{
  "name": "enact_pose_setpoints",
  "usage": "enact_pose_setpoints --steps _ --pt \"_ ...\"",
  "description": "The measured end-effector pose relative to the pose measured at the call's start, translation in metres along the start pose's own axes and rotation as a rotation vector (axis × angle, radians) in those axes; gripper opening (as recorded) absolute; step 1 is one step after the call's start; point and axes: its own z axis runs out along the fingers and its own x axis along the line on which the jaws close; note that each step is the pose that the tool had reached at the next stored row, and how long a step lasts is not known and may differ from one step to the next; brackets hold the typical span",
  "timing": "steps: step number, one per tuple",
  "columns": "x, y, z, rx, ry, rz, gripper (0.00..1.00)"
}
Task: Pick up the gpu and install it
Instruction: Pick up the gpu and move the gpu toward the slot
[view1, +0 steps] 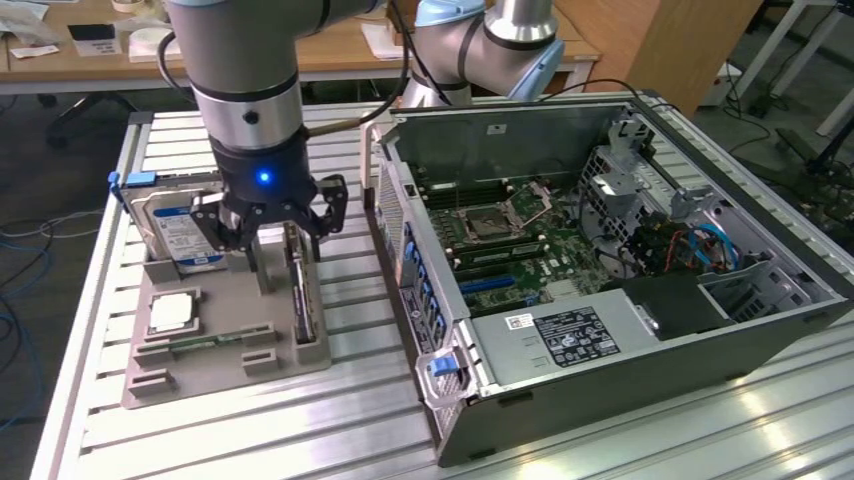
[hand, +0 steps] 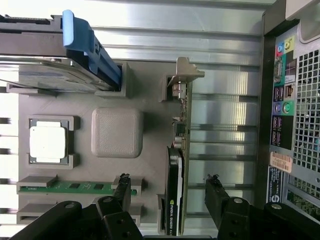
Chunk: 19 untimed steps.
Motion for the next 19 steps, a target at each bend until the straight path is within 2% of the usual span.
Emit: enact_pose_setpoints --steps 6,19 --pt "0.0 0.0 0.0017 0.0024 0.0001 0.0 0.71" --pt "-0.0001 -0.0004 0.0068 0.0025 0.0 0.0 0.71"
